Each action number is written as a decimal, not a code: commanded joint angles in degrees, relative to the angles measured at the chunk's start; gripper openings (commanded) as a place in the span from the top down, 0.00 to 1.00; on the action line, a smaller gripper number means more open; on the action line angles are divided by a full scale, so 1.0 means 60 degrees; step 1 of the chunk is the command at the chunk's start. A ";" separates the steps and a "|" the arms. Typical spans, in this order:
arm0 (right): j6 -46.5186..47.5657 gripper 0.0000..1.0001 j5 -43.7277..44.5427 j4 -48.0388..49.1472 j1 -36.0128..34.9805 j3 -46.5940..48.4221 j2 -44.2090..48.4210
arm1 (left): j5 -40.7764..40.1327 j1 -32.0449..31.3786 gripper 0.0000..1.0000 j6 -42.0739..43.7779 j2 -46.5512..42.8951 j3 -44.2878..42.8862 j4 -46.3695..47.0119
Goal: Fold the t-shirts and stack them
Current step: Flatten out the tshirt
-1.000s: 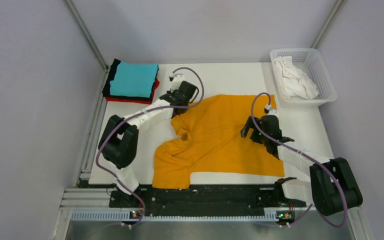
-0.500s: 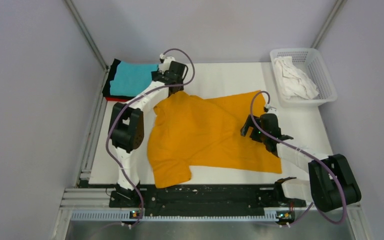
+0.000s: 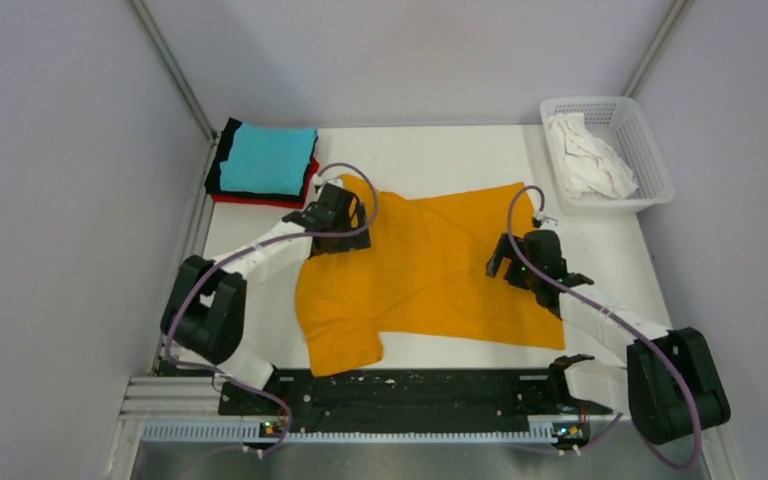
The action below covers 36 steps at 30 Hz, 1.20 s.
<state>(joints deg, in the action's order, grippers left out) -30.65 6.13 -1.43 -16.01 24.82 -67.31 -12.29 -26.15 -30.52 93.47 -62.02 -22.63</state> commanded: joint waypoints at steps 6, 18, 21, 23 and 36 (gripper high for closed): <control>-0.0579 0.01 0.0397 -0.0791 -0.0050 -0.0381 0.2888 | 0.1619 -0.0763 0.01 -0.1820 -0.2103 0.3411 0.2467; -0.0505 0.01 0.0364 -0.0264 -0.0052 -0.0632 0.1106 | 0.1319 -0.0497 0.01 -0.1681 0.0864 0.1635 0.2407; -0.0424 0.01 0.0803 0.0105 -0.0042 -0.0286 0.0078 | 0.1035 -0.0183 0.01 -0.1518 0.1832 0.0697 0.2176; -0.0447 0.01 0.1323 0.0166 -0.0038 0.0073 -0.0682 | 0.1266 0.0081 0.01 -0.1392 0.2387 0.0011 0.2083; -0.0097 0.01 0.2433 -0.0558 0.0281 0.2547 -0.1485 | 0.1956 0.0518 0.01 -0.0941 0.2133 -0.2223 0.1280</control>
<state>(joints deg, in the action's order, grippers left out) -32.56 18.63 -1.30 -14.61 38.94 -84.71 -1.26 -23.00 -37.95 113.67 -77.25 -12.99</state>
